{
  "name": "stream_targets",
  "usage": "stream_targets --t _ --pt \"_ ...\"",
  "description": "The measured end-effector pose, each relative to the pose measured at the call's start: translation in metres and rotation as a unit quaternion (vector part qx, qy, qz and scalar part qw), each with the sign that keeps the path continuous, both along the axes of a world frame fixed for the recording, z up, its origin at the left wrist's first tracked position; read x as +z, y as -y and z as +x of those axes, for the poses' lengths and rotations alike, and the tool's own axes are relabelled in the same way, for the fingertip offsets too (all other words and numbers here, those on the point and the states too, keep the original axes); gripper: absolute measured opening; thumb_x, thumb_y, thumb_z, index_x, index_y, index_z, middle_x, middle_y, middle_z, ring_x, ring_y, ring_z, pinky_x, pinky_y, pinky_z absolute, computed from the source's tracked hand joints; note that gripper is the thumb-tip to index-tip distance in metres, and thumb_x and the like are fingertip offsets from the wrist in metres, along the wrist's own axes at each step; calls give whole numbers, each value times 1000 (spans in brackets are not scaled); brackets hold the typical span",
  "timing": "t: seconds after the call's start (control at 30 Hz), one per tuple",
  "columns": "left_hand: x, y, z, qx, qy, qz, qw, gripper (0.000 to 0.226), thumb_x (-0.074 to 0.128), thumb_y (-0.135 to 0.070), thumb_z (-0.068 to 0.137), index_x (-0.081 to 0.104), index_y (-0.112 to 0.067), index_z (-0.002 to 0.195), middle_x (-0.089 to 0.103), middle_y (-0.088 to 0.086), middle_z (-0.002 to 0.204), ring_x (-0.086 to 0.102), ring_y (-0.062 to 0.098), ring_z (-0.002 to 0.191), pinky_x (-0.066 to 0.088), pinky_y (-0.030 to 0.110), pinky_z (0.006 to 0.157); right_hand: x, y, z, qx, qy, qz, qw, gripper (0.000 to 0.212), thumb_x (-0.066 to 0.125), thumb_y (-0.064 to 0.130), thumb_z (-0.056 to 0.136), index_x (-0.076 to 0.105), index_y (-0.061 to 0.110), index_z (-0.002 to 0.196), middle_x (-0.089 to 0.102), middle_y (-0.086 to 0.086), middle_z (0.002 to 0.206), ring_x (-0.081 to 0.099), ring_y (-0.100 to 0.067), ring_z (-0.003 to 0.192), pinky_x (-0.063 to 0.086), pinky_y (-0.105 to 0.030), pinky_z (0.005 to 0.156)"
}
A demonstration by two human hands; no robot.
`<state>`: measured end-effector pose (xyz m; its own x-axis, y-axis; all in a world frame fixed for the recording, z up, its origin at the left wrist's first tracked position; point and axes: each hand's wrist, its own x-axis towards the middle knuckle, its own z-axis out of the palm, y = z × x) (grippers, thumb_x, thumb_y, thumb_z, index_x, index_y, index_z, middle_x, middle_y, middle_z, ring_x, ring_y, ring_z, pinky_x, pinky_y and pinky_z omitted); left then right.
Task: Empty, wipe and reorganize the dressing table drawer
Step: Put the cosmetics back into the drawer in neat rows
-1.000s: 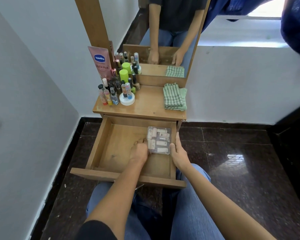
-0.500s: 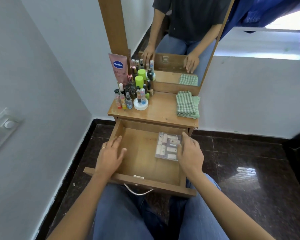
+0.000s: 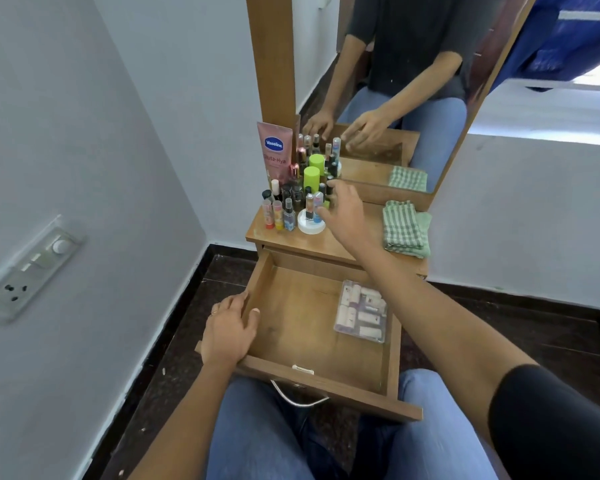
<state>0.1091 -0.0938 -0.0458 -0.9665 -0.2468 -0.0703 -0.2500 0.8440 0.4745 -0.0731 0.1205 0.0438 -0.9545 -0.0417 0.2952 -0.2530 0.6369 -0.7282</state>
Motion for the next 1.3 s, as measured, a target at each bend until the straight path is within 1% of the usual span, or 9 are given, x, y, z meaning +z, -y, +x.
stream_targets --t 0.23,0.33,0.4,0.5,0.63,0.77,0.93,1.1,1.3 --pt "-2 1 -1 2 -10 2 1000 48 48 -31 98 46 -19 145 55 5 138 47 24 127 42 40 103 -4 8 -18 21 -29 38 999 27 66 7 81 57 7 106 55 -11 102 47 -15 86 43 -28 76" --pt "-3 1 -2 6 -9 5 1000 48 48 -31 98 45 -18 145 55 5 138 46 23 128 42 40 103 -7 8 -19 14 -28 18 999 17 67 9 80 56 6 93 58 -9 91 53 -22 80 48 -40 74" --pt "-3 1 -2 8 -11 4 1000 49 48 -30 98 44 -18 145 56 5 137 46 23 128 41 40 104 -4 7 -17 10 -20 -2 1000 16 68 8 80 57 5 91 61 -9 87 56 -22 79 50 -40 73" --pt "-3 2 -2 25 -20 26 999 49 47 -26 99 42 -17 146 55 5 139 47 24 129 41 41 104 3 4 -3 7 -45 -29 999 12 65 9 81 58 6 90 62 -6 85 55 -17 77 50 -34 71" --pt "-4 5 -3 57 -47 71 995 49 43 -20 100 37 -18 149 50 2 146 45 22 134 41 42 106 2 2 38 40 -89 -95 991 8 63 12 87 60 10 93 63 2 86 58 -6 78 46 -14 66" --pt "-3 12 -3 45 -55 123 990 52 41 -16 102 29 -15 152 44 10 149 48 23 132 39 37 106 -32 6 82 168 -6 -101 981 10 62 5 88 60 7 98 65 -3 88 61 -6 76 47 -13 67" --pt "-1 36 -9 -13 -39 -71 997 54 46 -19 99 33 -7 150 58 20 131 58 37 114 47 49 93 -91 15 113 255 66 26 964 12 61 7 88 60 13 100 59 5 93 58 -7 82 50 -22 74" --pt "-16 45 -9 57 22 63 996 54 43 -30 101 31 -10 151 49 17 143 47 33 130 41 50 106 -122 30 125 270 126 28 954 13 60 7 89 58 13 100 59 2 95 58 -9 84 51 -25 76" --pt "-11 40 -9 39 14 12 999 46 41 -29 100 42 -15 144 61 10 131 54 28 122 48 47 98 -131 35 125 271 177 -7 946 14 64 3 84 58 12 94 63 -1 92 62 -15 85 53 -30 76"
